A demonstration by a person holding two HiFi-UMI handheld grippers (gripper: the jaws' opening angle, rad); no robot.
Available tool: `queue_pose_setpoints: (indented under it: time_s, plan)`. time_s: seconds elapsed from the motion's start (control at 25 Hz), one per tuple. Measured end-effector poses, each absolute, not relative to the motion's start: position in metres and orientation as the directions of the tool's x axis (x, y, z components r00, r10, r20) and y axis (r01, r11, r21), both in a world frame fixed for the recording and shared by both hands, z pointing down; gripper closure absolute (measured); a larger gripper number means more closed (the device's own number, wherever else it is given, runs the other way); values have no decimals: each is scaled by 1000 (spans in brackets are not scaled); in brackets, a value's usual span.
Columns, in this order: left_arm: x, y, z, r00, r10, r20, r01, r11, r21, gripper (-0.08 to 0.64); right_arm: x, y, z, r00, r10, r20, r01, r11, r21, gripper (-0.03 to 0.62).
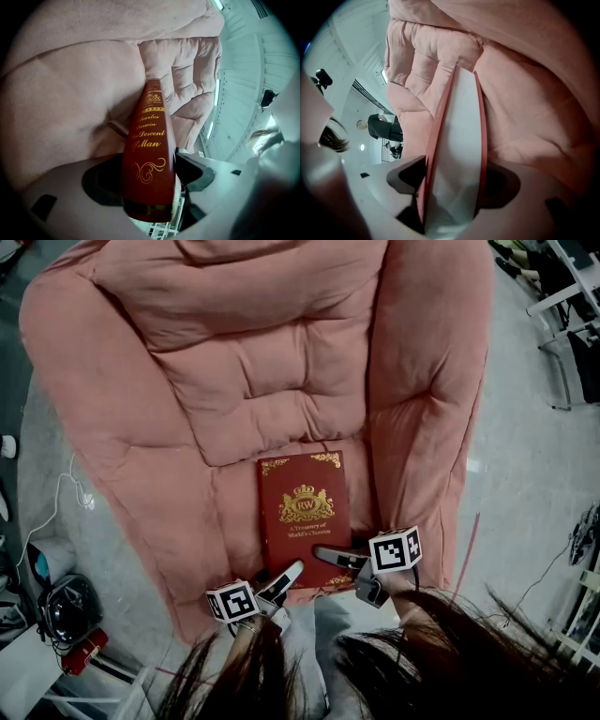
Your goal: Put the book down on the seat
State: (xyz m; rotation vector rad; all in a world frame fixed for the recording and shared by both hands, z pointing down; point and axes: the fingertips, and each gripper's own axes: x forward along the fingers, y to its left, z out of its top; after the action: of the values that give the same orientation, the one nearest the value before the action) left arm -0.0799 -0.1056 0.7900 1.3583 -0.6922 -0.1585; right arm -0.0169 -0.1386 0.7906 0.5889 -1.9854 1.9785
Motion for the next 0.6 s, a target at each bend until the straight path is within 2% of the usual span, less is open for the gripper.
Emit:
queue_pose_setpoints:
  time_s: [0.6]
  plan:
    - [-83, -101, 803, 751, -432, 499, -424, 263, 866, 201, -7, -138, 804, -794, -86, 601, -604, 10, -797, 220]
